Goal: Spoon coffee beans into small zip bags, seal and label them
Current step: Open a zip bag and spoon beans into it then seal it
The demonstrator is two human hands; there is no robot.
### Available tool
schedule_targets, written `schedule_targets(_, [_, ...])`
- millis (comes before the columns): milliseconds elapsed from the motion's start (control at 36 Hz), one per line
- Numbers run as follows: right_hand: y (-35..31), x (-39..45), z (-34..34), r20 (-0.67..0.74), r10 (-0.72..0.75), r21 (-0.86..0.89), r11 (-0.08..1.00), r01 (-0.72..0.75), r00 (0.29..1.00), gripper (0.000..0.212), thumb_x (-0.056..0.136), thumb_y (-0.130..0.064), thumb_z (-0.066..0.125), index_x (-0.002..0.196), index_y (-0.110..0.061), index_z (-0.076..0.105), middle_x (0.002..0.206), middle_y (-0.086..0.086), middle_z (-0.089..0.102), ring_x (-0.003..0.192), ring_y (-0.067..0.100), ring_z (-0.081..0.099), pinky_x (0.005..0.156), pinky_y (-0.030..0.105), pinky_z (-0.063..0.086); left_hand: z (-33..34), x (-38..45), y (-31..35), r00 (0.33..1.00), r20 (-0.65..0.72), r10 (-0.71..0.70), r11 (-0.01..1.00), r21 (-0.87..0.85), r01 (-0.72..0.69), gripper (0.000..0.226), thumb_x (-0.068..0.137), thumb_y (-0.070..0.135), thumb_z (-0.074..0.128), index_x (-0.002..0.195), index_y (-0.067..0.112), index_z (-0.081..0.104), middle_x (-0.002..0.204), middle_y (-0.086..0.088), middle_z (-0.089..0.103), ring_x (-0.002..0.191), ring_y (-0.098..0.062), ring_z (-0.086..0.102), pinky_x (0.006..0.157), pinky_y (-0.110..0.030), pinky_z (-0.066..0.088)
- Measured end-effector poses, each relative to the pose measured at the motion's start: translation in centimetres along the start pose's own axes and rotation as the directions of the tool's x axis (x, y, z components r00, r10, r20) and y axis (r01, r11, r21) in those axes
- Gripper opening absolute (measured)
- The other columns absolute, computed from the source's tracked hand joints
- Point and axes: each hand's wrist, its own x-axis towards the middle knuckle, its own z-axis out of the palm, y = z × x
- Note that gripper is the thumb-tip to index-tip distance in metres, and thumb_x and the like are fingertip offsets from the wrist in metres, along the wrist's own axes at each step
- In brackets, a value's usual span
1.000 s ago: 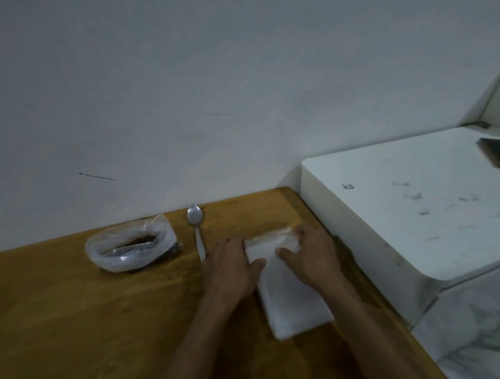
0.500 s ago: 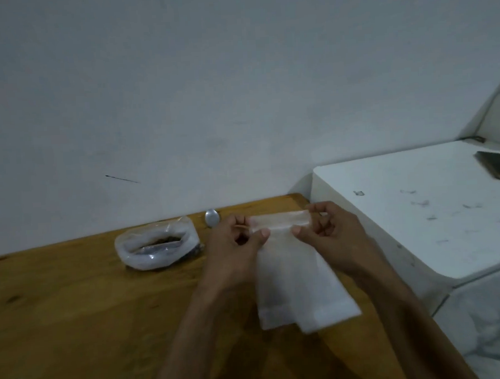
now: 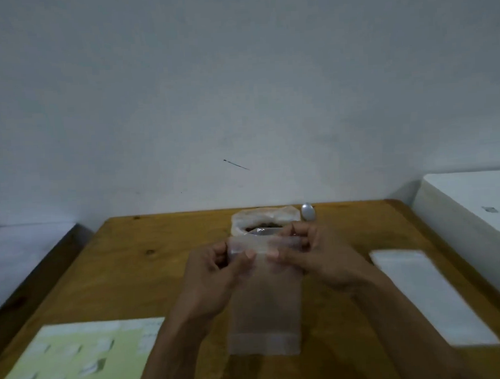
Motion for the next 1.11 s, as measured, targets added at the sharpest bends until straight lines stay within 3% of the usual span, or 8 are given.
schedule_targets(139, [0.0, 1.2, 1.3, 0.018, -0.069, -0.1, 0.992, 0.071, 0.997, 0.009, 0.083, -0.012, 0.078, 0.09, -0.017, 0.075, 0.085, -0.003, 0.076, 0.08, 0.008, 0.072, 0.066, 0.021, 0.054, -1.1, 0.1, 0.2, 0.996, -0.09, 0.016, 0.995, 0.099, -0.007, 0.009, 0.086, 0.017, 0.074, 0.094, 0.013, 0.075, 0.087, -0.007, 0.076, 0.086, -0.027, 0.072, 0.072, -0.04, 0.058])
schedule_targets(222, [0.4, 1.4, 2.2, -0.101, -0.108, -0.088, 0.991, 0.099, 0.989, 0.009, 0.083, -0.019, 0.08, 0.086, -0.024, 0.073, 0.088, 0.001, 0.077, 0.085, 0.017, 0.075, 0.073, 0.04, 0.061, -0.5, 0.2, 0.5, 0.909, -0.354, 0.217, 0.875, 0.484, -0.021, 0.039, 0.074, 0.042, 0.081, 0.101, 0.026, 0.058, 0.091, 0.01, 0.063, 0.084, -0.006, 0.059, 0.066, -0.029, 0.052])
schedule_targets(278, [0.5, 1.3, 2.7, -0.11, -0.103, -0.016, 0.995, 0.102, 0.989, 0.008, 0.087, -0.018, 0.077, 0.089, -0.022, 0.07, 0.089, 0.004, 0.077, 0.087, 0.021, 0.075, 0.074, 0.05, 0.062, 0.4, -0.2, 1.3, 0.86, -0.407, 0.308, 0.858, 0.51, -0.066, 0.04, 0.073, 0.051, 0.078, 0.094, 0.027, 0.055, 0.085, 0.007, 0.058, 0.077, -0.006, 0.055, 0.061, -0.026, 0.047])
schedule_targets(417, [0.5, 0.6, 3.2, 0.026, -0.066, 0.103, 0.993, 0.063, 0.997, 0.027, 0.09, -0.008, 0.07, 0.112, -0.024, 0.066, 0.106, -0.001, 0.074, 0.104, 0.016, 0.07, 0.079, 0.04, 0.062, 2.9, -0.2, 1.6, 0.934, -0.336, 0.123, 0.959, 0.284, -0.024, 0.048, 0.074, 0.068, 0.066, 0.074, 0.02, 0.066, 0.07, 0.0, 0.067, 0.069, -0.015, 0.066, 0.064, -0.037, 0.056])
schedule_targets(639, [0.4, -0.2, 1.6, 0.114, 0.063, 0.362, 0.927, -0.101, 0.991, 0.02, 0.098, -0.021, 0.059, 0.112, -0.019, 0.074, 0.108, 0.0, 0.075, 0.1, 0.016, 0.071, 0.073, 0.033, 0.059, 3.9, 0.4, 1.9, 0.95, -0.308, 0.049, 0.971, 0.236, 0.026, 0.03, 0.083, 0.041, 0.069, 0.069, 0.014, 0.07, 0.068, -0.001, 0.068, 0.073, -0.021, 0.067, 0.067, -0.043, 0.056])
schedule_targets(806, [1.7, 0.1, 1.2, -0.037, 0.066, 0.162, 0.985, -0.059, 0.997, 0.017, 0.098, -0.014, 0.061, 0.101, -0.019, 0.076, 0.092, -0.003, 0.078, 0.09, 0.009, 0.073, 0.064, 0.02, 0.054, 4.6, 0.3, 1.5, 0.96, -0.263, 0.094, 0.919, 0.394, 0.018, 0.026, 0.091, 0.021, 0.065, 0.065, 0.017, 0.068, 0.057, 0.004, 0.062, 0.053, 0.0, 0.056, 0.051, -0.024, 0.041])
schedule_targets(972, [2.4, 0.2, 1.0, -0.227, -0.015, -0.106, 0.994, -0.009, 0.974, 0.012, 0.093, -0.016, 0.067, 0.09, -0.026, 0.074, 0.089, -0.011, 0.074, 0.086, 0.002, 0.07, 0.063, 0.019, 0.057, 4.7, -0.5, 1.7, 0.958, -0.247, 0.144, 0.888, 0.46, -0.015, 0.022, 0.085, 0.018, 0.064, 0.063, 0.013, 0.064, 0.056, 0.0, 0.057, 0.049, -0.001, 0.049, 0.051, -0.024, 0.037])
schedule_targets(1111, [1.7, 0.4, 1.4, -0.139, -0.094, -0.149, 0.986, 0.073, 0.986, 0.023, 0.089, -0.015, 0.073, 0.105, -0.028, 0.063, 0.101, -0.008, 0.071, 0.093, 0.004, 0.07, 0.078, 0.026, 0.061, 4.3, -0.7, 2.1, 0.966, -0.213, 0.144, 0.892, 0.451, -0.033, 0.025, 0.082, 0.026, 0.063, 0.06, 0.014, 0.065, 0.051, 0.001, 0.056, 0.045, -0.001, 0.047, 0.049, -0.024, 0.035])
